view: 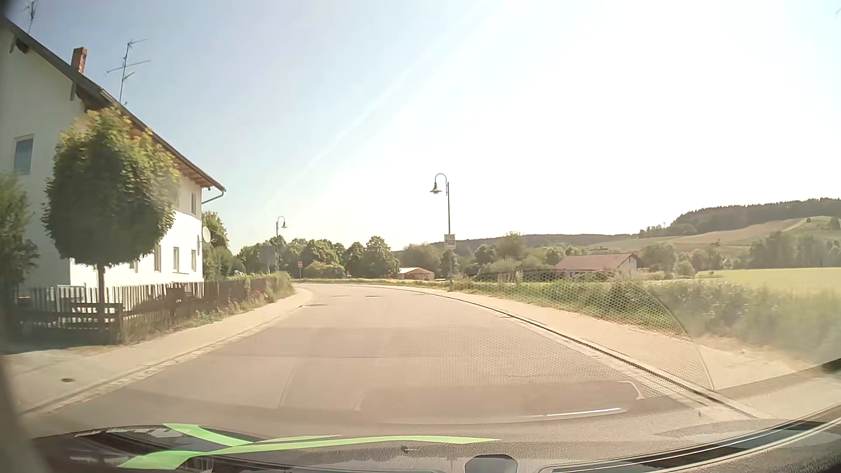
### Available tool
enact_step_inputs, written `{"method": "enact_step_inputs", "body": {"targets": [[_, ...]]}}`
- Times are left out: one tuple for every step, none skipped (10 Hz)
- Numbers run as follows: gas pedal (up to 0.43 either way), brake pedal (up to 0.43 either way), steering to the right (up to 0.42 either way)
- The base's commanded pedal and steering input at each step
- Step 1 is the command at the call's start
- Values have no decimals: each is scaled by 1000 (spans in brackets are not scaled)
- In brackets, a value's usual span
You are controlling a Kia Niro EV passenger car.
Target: Follow the waypoints while adhering to traffic rules and regulations
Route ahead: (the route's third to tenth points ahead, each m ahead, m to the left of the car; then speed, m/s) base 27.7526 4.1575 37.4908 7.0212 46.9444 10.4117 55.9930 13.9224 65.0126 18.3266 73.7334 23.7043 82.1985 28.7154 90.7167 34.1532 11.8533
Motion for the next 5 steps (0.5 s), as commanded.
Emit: {"method": "enact_step_inputs", "body": {"targets": [[150,0,-31],[150,0,-31],[150,0,-31],[150,0,-31],[157,0,-32]]}}
